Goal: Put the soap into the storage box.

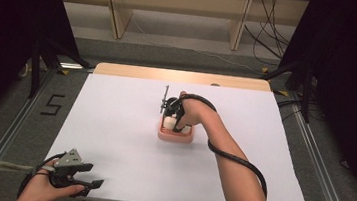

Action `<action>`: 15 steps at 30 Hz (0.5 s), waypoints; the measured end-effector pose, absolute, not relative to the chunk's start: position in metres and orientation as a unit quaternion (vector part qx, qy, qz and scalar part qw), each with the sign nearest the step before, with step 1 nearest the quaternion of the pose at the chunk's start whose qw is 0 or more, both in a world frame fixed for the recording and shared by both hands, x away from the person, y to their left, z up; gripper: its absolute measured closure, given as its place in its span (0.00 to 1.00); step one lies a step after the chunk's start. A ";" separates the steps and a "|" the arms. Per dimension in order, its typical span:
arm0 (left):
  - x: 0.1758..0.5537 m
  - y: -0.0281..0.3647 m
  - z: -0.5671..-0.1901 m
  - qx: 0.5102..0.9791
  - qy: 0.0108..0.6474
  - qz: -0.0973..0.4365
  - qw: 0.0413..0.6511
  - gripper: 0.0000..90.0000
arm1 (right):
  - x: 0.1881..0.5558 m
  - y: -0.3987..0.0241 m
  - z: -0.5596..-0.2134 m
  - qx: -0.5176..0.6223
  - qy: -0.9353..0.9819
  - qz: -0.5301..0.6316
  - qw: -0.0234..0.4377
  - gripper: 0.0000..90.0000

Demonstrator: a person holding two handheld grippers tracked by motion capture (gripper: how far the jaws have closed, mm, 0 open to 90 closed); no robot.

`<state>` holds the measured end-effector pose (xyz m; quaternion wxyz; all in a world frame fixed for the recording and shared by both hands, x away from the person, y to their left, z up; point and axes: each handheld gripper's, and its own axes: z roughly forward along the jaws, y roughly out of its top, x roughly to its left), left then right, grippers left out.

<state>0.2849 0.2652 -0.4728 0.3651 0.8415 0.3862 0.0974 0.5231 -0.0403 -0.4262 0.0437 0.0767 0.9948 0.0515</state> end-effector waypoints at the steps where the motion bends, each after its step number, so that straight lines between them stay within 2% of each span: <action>1: 0.285 0.265 -0.473 0.841 0.386 0.097 0.365 0.32 | 0.523 -0.040 -0.426 0.075 0.995 0.052 0.045 0.56; 7: 0.285 0.265 -0.473 0.841 0.387 0.098 0.365 0.32 | 0.527 -0.040 -0.427 0.053 0.994 0.070 0.059 0.55; 15: 0.285 0.265 -0.473 0.840 0.390 0.103 0.362 0.32 | 0.525 -0.045 -0.420 0.071 0.991 0.095 0.067 0.45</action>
